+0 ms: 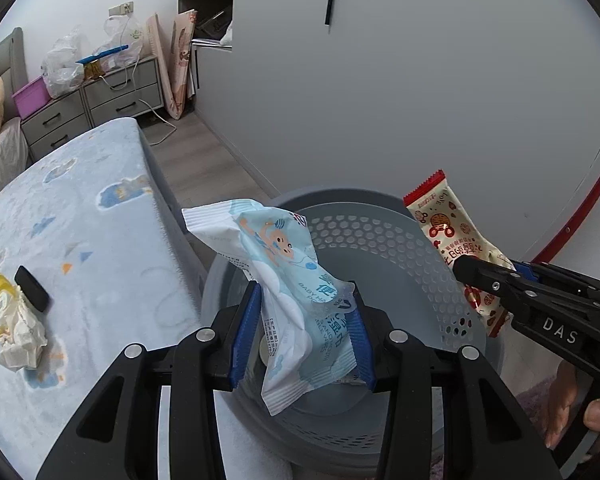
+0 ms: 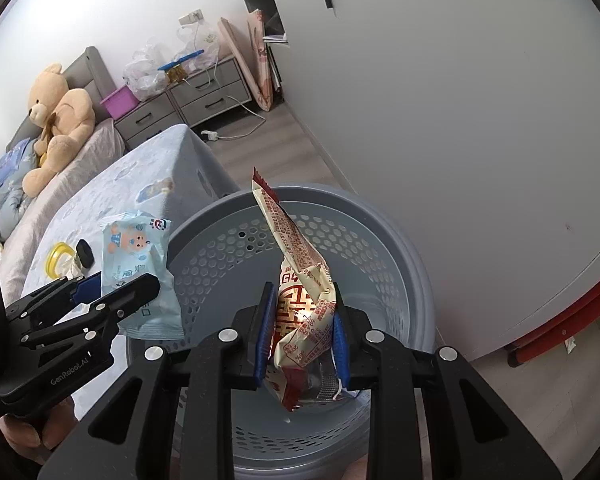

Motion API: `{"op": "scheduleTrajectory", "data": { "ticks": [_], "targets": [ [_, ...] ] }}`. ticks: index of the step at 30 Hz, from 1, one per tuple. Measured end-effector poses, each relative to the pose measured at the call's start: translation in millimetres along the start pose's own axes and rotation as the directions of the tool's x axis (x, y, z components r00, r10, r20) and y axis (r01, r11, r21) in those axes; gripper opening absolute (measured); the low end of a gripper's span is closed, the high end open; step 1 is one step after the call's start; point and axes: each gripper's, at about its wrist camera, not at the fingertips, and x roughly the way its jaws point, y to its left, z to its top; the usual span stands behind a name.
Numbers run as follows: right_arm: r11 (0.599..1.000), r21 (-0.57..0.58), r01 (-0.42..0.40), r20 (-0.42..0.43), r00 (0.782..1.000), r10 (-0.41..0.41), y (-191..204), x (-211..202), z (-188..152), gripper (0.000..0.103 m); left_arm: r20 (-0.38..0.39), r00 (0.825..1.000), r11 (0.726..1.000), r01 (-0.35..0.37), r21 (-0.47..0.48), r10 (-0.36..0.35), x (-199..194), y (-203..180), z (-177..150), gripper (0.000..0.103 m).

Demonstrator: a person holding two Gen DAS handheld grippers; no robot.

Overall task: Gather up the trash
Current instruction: 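Carry the wipes pack and snack wrapper to the grey basket and release both, then move both open grippers back over the yellow lid and tissue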

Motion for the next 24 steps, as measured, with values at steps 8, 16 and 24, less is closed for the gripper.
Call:
{"op": "scheduleTrajectory", "data": {
  "ticks": [8, 16, 24],
  "targets": [
    [1.000, -0.007, 0.021, 0.020, 1.000, -0.021, 1.8, -1.4, -0.4, 0.038, 0.014, 1.000, 1.000, -0.001, 0.026, 0.001, -0.3, -6.0, -0.9, 0.052],
    [1.000, 0.004, 0.020, 0.029, 0.999, -0.020, -0.7, -4.1, -0.8, 0.051, 0.024, 0.999, 0.999, -0.030, 0.037, 0.029, -2.9, -4.9, -2.7, 0.061],
    [1.000, 0.000, 0.024, 0.028, 0.999, -0.024, -0.9, -4.5, -0.4, 0.055, 0.028, 0.999, 0.999, -0.041, 0.022, 0.041, -4.3, 0.6, -3.2, 0.062]
  ]
}}
